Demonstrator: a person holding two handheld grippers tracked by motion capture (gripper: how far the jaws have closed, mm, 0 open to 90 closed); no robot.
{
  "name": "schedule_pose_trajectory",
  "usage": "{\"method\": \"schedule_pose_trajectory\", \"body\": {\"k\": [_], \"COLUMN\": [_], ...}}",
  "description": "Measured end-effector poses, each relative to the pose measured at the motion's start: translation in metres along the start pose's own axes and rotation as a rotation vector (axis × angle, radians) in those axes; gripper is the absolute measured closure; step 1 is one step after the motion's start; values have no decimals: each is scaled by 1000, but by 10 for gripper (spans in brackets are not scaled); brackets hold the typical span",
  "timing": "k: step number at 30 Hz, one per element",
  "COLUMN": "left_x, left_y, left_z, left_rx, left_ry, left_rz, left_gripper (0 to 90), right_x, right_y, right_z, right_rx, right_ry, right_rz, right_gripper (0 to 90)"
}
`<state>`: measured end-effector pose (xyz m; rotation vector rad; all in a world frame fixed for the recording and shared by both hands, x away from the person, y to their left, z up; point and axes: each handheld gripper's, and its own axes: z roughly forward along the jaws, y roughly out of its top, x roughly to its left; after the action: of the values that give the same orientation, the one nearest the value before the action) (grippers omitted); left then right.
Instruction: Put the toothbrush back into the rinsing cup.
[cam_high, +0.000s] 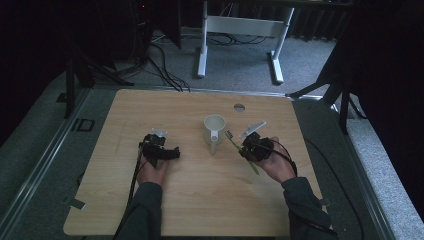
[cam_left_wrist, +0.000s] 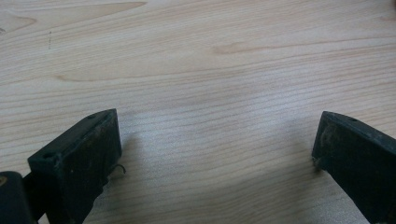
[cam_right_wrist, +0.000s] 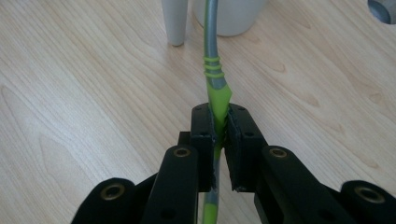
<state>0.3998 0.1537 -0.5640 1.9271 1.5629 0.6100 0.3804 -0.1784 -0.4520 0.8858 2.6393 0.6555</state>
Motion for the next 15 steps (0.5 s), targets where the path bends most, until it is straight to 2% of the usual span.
{"method": "schedule_pose_trajectory", "body": {"k": [15], "left_x": [0], "left_y": [0], "left_z": [0], "left_rx": [0], "left_ry": [0], "left_rz": [0], "left_gripper": [16], "right_x": [0], "right_y": [5], "right_z": [-6], "right_rx": [-47], "right_ry": [-2], "right_rz": [7], "right_gripper": [821]}}
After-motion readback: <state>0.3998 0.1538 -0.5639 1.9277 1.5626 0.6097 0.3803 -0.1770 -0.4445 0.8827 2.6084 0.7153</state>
